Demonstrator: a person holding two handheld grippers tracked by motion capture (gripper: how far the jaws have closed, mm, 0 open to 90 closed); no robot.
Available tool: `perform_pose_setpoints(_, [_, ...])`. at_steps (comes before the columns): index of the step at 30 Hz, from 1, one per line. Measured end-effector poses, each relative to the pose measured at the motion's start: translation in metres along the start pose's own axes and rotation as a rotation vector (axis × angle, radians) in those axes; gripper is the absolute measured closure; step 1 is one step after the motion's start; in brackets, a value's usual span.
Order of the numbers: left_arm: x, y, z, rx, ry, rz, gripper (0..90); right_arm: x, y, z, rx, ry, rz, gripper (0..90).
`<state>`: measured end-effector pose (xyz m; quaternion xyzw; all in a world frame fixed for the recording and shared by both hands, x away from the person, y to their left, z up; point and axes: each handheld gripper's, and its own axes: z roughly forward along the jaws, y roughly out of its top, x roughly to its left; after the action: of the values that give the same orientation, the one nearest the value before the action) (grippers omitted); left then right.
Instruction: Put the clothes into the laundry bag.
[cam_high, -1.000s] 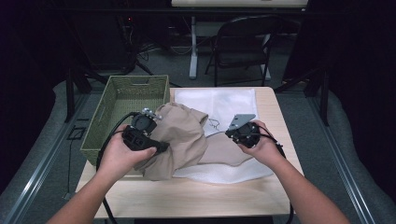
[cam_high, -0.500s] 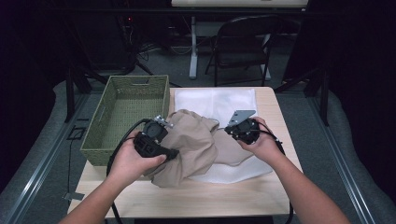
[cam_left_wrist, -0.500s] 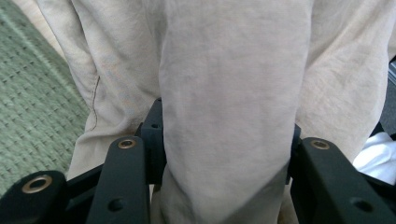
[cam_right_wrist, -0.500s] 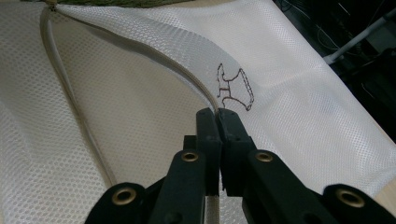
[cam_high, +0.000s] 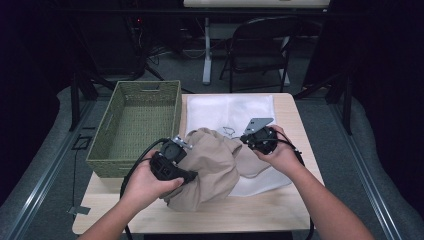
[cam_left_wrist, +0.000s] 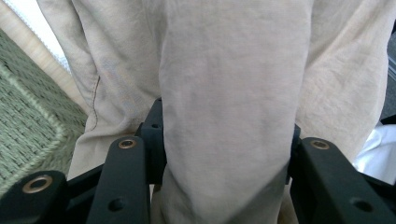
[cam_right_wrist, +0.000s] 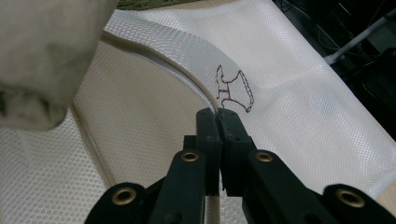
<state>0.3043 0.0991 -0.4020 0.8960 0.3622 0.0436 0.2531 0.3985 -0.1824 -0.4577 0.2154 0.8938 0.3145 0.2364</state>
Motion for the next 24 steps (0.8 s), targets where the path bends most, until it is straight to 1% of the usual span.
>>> perform_pose_setpoints(3, [-0.001, -0.003, 0.004, 0.005, -0.004, -0.002, 54.3, 0.000, 0.000, 0.000, -0.005, -0.002, 0.011, 88.1])
perform_pose_setpoints(10, [-0.002, -0.008, 0.010, 0.017, -0.007, 0.000, 54.3, 0.000, 0.000, 0.000, -0.007, 0.001, 0.012, 88.1])
perform_pose_setpoints(15, [-0.006, -0.009, 0.015, 0.023, -0.002, 0.013, 54.3, 0.000, 0.000, 0.001, -0.005, 0.003, 0.006, 88.0])
perform_pose_setpoints(16, [-0.007, -0.010, 0.018, 0.028, -0.004, 0.022, 54.3, 0.001, 0.000, 0.001, -0.004, -0.001, 0.005, 88.1])
perform_pose_setpoints(18, [-0.008, -0.010, 0.020, 0.030, -0.006, 0.024, 54.3, 0.001, 0.000, 0.001, -0.004, -0.001, 0.005, 88.0])
perform_pose_setpoints(24, [-0.014, -0.009, 0.032, 0.044, -0.018, 0.036, 54.4, 0.002, 0.000, 0.001, -0.010, 0.000, 0.006, 88.0])
